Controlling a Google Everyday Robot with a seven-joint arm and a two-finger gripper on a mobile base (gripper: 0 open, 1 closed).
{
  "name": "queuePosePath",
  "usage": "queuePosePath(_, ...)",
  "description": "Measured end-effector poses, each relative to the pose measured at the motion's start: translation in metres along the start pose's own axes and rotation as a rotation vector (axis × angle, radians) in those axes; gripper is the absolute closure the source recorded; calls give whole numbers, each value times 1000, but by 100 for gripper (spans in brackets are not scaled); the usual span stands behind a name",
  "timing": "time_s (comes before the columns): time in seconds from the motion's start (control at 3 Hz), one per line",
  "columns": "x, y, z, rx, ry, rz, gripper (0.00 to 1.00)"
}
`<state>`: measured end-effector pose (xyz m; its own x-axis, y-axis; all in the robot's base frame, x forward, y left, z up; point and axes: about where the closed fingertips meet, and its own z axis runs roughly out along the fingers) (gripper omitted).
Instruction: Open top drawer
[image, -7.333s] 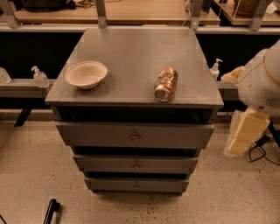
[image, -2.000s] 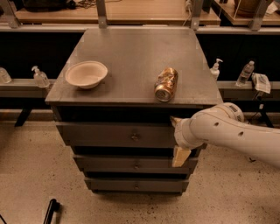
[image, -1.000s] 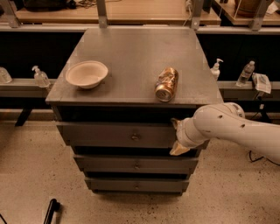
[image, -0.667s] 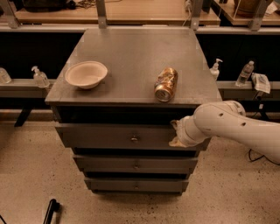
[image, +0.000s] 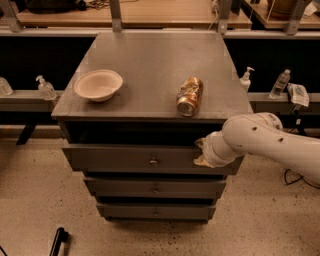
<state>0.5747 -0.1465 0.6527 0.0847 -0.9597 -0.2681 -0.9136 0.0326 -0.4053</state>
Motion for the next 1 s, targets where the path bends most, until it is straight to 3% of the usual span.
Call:
queuePosePath(0.67,3,19,-8,-40,-64,-7,100)
queuePosePath(1.0,3,18,-10,-40,-64,-7,100)
